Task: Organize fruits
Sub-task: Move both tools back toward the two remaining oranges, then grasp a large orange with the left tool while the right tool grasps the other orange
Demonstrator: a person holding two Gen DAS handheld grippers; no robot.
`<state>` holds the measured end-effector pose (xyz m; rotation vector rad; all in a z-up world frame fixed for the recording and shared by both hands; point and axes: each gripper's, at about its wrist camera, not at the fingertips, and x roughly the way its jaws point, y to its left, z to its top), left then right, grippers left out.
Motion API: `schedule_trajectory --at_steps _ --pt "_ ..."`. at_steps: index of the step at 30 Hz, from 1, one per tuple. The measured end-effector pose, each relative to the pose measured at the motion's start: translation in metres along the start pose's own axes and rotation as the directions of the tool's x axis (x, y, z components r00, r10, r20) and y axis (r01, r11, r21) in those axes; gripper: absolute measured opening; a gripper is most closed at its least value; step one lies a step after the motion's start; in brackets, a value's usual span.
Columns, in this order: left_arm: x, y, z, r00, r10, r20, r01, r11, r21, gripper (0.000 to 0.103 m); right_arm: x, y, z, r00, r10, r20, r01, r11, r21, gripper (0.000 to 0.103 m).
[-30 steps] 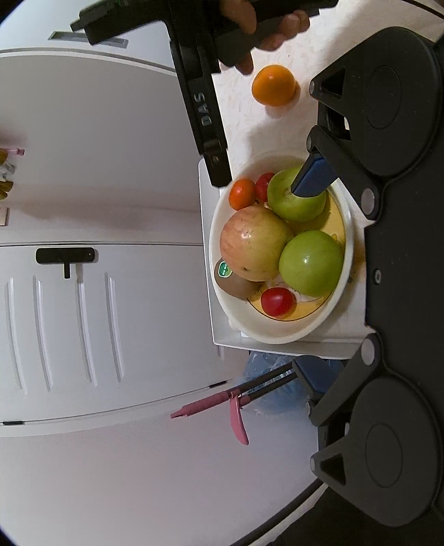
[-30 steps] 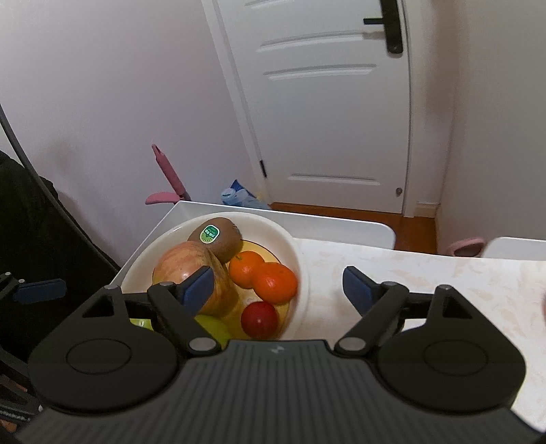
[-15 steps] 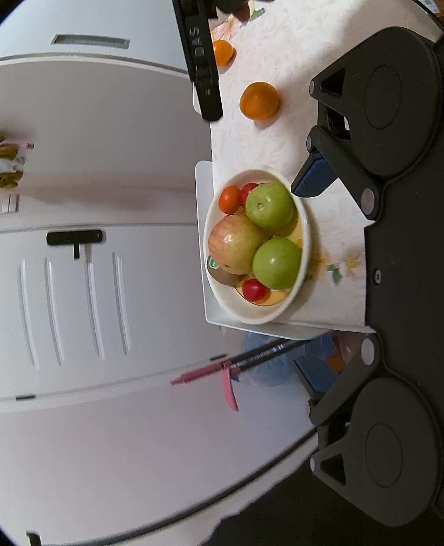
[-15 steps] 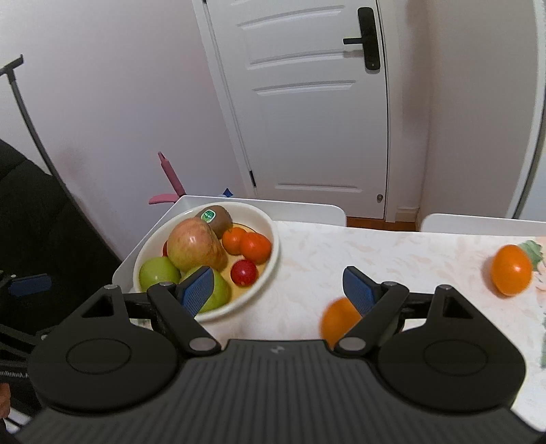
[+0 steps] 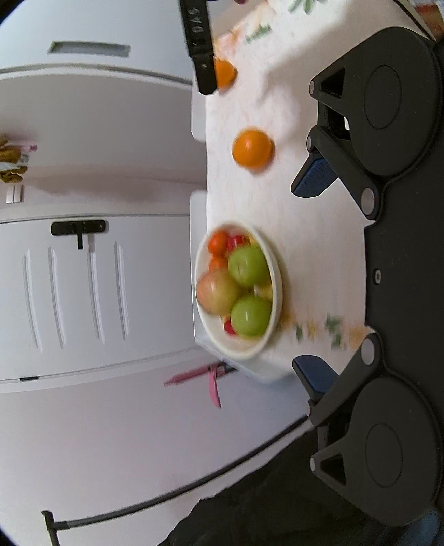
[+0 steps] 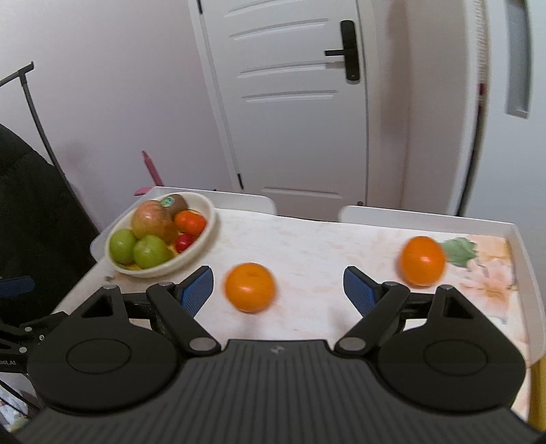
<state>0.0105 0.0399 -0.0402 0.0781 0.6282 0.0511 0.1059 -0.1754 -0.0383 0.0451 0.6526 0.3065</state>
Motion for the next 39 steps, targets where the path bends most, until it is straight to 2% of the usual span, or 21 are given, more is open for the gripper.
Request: schedule_trajectory --at_steps 2,7,14,25,28,34,36,39 --pt "0.002 -0.018 0.002 1.0 -0.007 0.001 0.007 1.0 0.003 0.101 -0.006 -0.018 -0.002 1.0 -0.02 0.009 0.02 1.0 0.004 0.103" --pt "0.02 -0.071 0.011 0.999 -0.044 0.019 0.043 0.998 0.039 0.101 -0.012 -0.06 -0.003 0.998 -0.066 0.023 0.066 0.998 0.012 0.103" --pt "0.062 -0.125 0.025 0.998 -0.063 0.024 0.061 0.995 0.073 0.101 0.004 -0.106 -0.004 0.994 -0.107 0.014 0.107 0.994 -0.014 0.103" --pt "0.13 -0.161 0.032 1.0 -0.008 -0.009 0.009 0.998 0.068 0.1 0.048 -0.145 -0.009 0.995 -0.087 -0.038 0.088 0.996 0.019 0.103" --pt "0.145 -0.162 0.033 1.0 0.009 -0.027 -0.007 0.998 0.059 0.097 0.058 -0.148 -0.01 0.995 -0.088 -0.05 0.09 0.995 0.032 0.103" --pt "0.164 -0.159 0.03 0.998 0.004 -0.069 0.0 0.998 0.056 0.078 0.075 -0.151 -0.012 0.994 -0.086 -0.07 0.089 0.995 0.043 0.103" --pt "0.167 -0.159 0.03 0.997 -0.005 -0.074 0.009 0.998 0.055 0.065 0.079 -0.151 -0.011 0.994 -0.085 -0.074 0.089 0.995 0.044 0.103" --pt "0.166 -0.158 0.029 0.997 -0.021 -0.07 0.026 0.998 0.058 0.064 0.084 -0.151 -0.011 0.993 -0.088 -0.082 0.092 0.995 0.045 0.103"
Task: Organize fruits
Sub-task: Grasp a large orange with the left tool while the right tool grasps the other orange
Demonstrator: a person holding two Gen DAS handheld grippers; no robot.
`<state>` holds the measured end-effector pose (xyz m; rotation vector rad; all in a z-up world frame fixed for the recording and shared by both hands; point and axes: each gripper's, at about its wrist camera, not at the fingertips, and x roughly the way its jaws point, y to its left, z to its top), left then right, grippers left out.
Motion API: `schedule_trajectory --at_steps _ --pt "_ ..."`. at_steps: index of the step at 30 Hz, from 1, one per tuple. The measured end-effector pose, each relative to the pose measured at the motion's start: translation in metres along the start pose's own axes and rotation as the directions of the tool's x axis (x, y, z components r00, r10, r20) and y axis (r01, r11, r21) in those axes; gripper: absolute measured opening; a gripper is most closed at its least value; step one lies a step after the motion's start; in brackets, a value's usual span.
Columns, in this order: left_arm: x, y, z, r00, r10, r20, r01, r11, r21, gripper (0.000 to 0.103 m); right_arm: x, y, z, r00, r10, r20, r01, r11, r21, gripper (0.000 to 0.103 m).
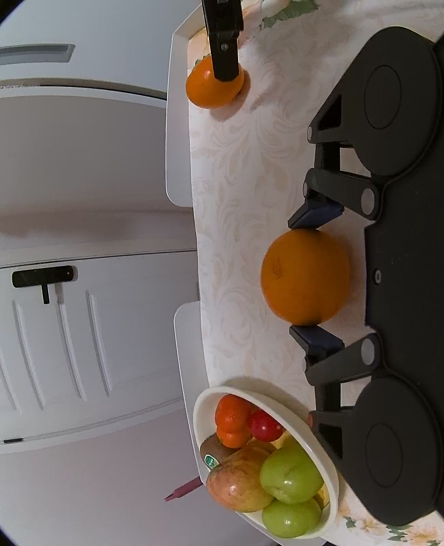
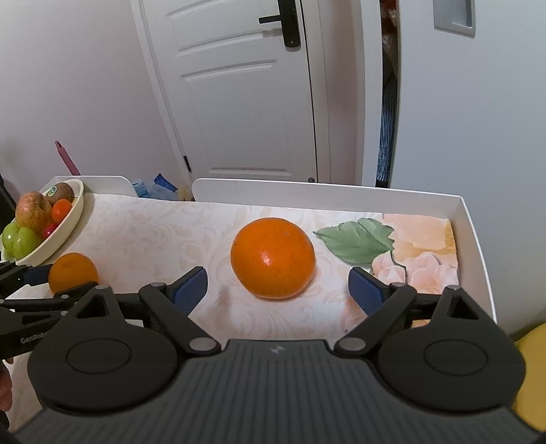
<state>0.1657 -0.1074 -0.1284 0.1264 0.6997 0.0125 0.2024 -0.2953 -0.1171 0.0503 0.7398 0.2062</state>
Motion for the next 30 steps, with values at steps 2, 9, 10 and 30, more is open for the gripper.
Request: schedule_trajectory --at_steps 2,9,10,30 --pt "-0.001 0.001 -0.001 1.0 -0.007 0.003 0.007 1.0 -0.003 0.064 0.003 0.001 0.0 1.0 -0.002 -0.001 0.002 1.0 0.0 0.103" --pt "-0.006 0.002 -0.003 1.0 -0.014 0.004 0.014 1.0 0.002 0.063 0.014 0.003 0.004 1.0 0.001 -0.009 -0.001 1.0 0.01 0.094" --pt "-0.006 0.002 -0.003 1.0 -0.014 0.003 0.014 1.0 0.001 0.063 0.015 0.003 0.004 1.0 0.001 -0.011 -0.001 1.0 0.013 0.092" --pt "-0.031 0.016 -0.011 1.0 0.002 0.008 -0.002 0.999 -0.047 0.063 0.02 0.018 0.008 1.0 0.005 -0.027 -0.005 1.0 0.011 0.076"
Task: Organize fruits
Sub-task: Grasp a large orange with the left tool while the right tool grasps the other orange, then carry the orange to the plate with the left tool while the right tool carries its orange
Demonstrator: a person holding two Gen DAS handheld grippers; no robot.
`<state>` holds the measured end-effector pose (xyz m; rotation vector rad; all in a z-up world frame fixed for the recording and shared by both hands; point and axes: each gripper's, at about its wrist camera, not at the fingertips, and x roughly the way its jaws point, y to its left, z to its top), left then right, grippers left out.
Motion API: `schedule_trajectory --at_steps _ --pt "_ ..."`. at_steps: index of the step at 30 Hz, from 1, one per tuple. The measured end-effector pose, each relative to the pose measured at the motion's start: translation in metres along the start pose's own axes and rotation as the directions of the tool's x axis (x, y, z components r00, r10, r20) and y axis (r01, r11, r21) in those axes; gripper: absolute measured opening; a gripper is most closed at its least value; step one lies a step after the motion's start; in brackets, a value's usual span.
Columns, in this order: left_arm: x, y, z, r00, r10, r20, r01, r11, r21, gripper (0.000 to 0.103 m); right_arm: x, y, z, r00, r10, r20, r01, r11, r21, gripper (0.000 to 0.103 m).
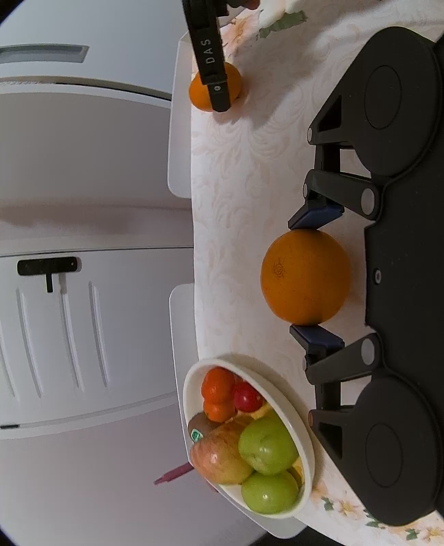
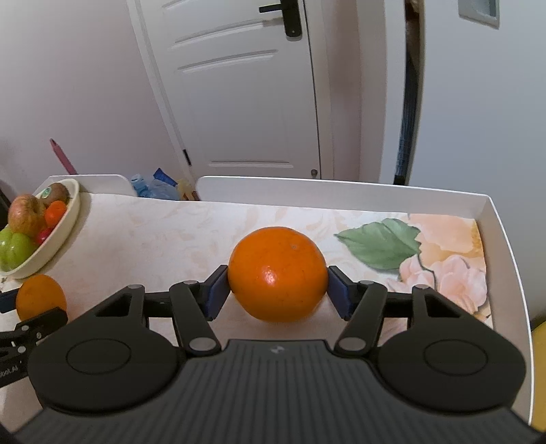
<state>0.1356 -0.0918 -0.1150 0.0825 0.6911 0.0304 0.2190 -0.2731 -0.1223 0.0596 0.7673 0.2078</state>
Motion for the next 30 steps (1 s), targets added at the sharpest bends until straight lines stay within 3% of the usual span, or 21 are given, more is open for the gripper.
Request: schedule_trajectory --at_steps 16,30 --pt "-0.059 0.045 0.013 0.998 0.035 0.06 -0.031 0.998 -0.063 0.063 -0.054 0.083 0.011 0.994 0.107 0.024 -0.106 0.992 -0.064 0.076" --pt "-0.088 0.13 0.034 0.996 0.047 0.077 -0.042 0.997 -0.07 0.063 -0.072 0.186 0.028 0.984 0.174 0.036 -0.169 0.981 -0.096 0.076"
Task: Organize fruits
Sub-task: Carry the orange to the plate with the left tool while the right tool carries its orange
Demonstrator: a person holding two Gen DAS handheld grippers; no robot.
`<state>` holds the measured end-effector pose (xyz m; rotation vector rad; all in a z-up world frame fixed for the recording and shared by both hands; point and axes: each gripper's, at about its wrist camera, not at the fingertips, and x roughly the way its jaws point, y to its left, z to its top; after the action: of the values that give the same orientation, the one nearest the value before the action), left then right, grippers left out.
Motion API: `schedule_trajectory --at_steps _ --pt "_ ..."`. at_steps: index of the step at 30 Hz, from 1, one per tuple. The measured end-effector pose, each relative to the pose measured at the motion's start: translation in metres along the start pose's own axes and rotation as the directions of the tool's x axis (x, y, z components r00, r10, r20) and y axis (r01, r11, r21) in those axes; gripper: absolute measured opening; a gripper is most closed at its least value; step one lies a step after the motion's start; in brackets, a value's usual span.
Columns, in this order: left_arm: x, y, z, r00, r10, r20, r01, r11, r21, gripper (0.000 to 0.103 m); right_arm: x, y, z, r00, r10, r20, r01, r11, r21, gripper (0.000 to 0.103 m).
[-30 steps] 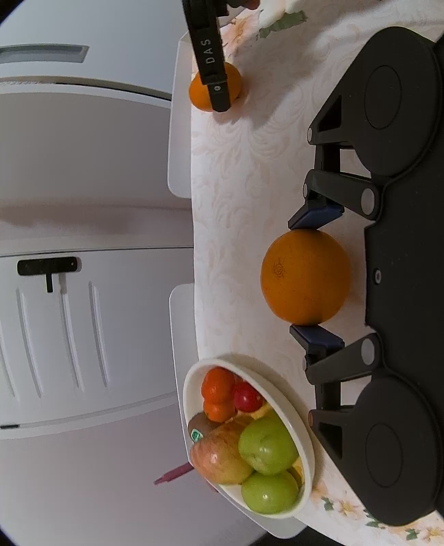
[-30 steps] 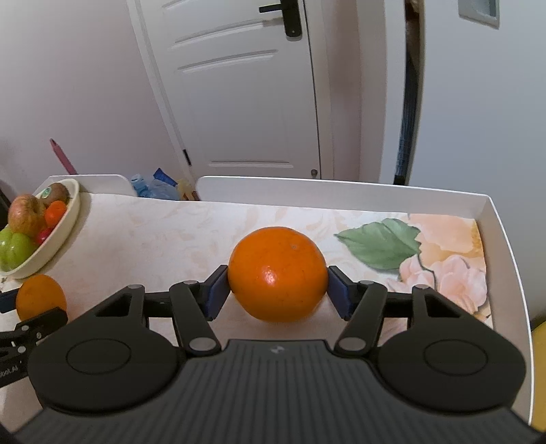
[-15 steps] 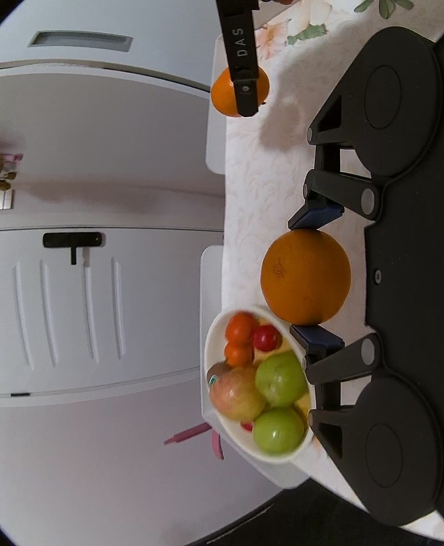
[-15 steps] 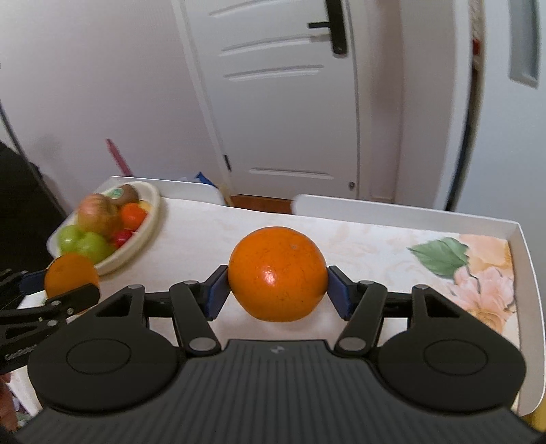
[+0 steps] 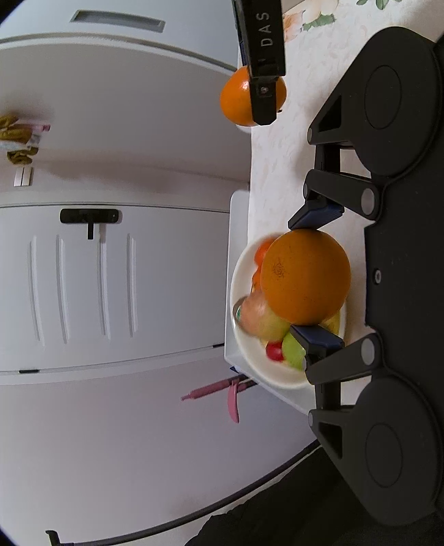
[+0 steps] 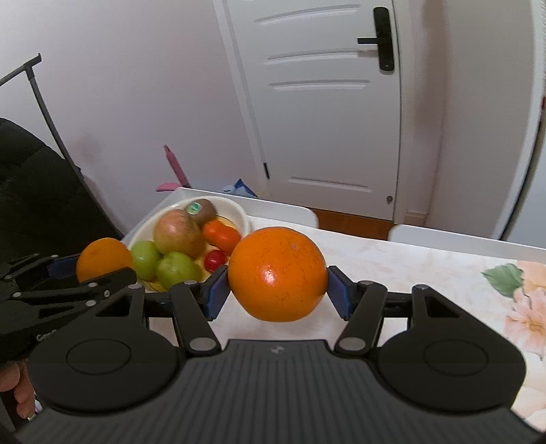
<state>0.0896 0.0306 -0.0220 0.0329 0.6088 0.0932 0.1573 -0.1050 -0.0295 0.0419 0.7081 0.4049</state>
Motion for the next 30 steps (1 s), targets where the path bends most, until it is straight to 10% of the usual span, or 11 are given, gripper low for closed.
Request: schedule_trajectory --at_steps 30 --pt "0.124 0.125 0.021 0.988 -0.114 -0.099 0.119 0.992 0.047 0.064 0.096 0.071 0.013 0.992 -0.119 -0.049 0.124 0.985 0.119 0.076"
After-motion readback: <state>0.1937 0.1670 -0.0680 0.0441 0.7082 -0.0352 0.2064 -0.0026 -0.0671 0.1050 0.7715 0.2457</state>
